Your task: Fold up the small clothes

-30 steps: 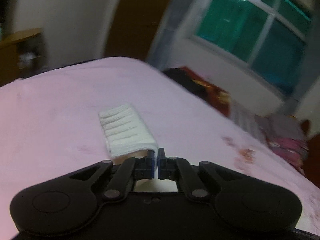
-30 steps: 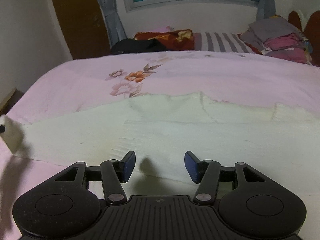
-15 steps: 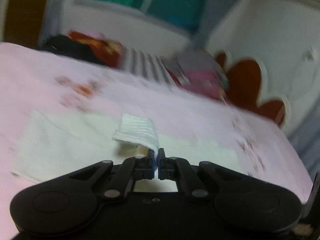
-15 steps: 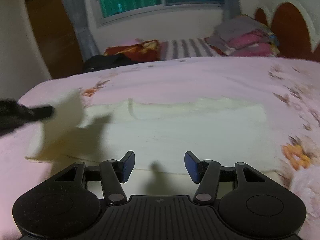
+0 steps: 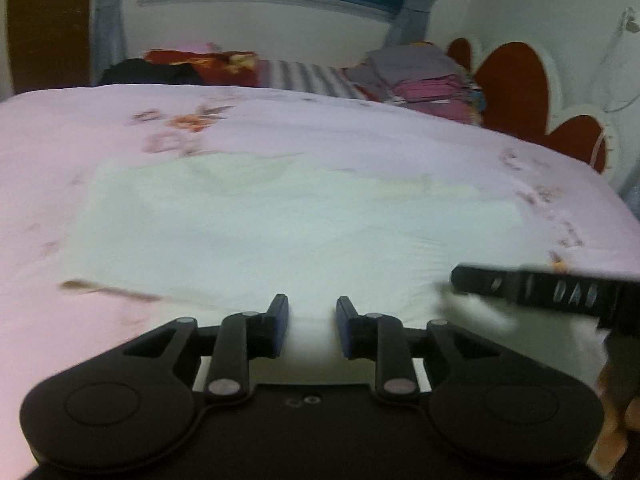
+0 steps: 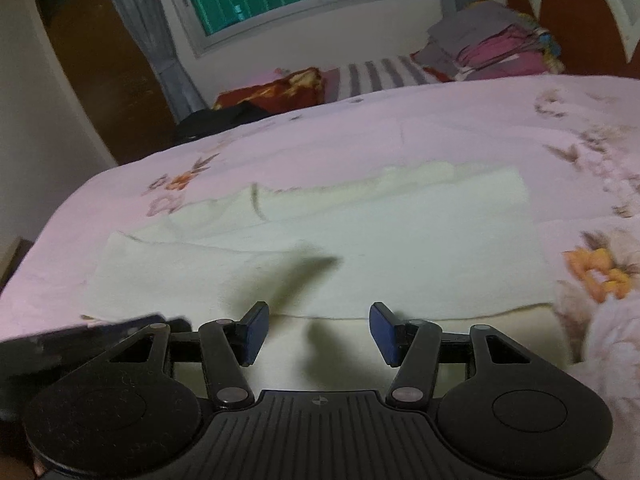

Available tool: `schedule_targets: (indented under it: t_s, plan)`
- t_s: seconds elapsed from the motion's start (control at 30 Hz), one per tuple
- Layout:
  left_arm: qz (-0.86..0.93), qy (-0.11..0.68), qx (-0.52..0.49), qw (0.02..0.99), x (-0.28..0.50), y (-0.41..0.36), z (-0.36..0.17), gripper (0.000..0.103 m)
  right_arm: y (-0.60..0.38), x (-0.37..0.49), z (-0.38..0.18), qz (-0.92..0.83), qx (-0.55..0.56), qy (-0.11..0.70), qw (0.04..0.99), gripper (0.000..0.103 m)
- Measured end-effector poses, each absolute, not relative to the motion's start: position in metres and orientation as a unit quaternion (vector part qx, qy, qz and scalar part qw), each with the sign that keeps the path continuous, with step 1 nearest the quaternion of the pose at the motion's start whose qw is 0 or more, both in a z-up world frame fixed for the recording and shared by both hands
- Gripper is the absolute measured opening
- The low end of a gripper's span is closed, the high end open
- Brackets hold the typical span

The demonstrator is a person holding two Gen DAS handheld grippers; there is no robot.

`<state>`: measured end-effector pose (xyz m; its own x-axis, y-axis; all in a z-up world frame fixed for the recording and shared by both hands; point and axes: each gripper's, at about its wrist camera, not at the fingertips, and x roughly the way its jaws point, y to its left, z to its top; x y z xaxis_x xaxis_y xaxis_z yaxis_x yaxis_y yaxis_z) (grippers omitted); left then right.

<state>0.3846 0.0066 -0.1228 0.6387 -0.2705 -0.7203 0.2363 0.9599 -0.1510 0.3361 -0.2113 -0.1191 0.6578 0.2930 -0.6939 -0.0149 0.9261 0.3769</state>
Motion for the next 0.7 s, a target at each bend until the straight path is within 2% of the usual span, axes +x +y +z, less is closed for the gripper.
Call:
schedule_targets:
  t_s: [0.4,0.43,0.47,0.5,0.7]
  plan:
    - [-0.072,0.407,-0.018,0.910,0.378,0.056,-0.138,0.027,-0.178,0.359,-0.139,0.081,0.144,0.440,0.883,0.055]
    - [-0.066,0.405,-0.015,0.912,0.378,0.057,-0.138,0.028,-0.173,0.358,-0.138,0.085,0.136,0.439,0.884,0.050]
    - [-0.060,0.405,-0.014,0.912,0.377,0.057,-0.138,0.030,-0.168,0.358,-0.138,0.094,0.130,0.440,0.884,0.038]
    - [-0.055,0.407,-0.018,0.912,0.378,0.060,-0.139,0.033,-0.166,0.359,-0.138,0.102,0.129,0.443,0.881,0.007]
    - [-0.030,0.411,-0.042,0.910,0.391,0.071,-0.140,0.040,-0.172,0.360,-0.113,0.102,0.108,0.405,0.902,0.007]
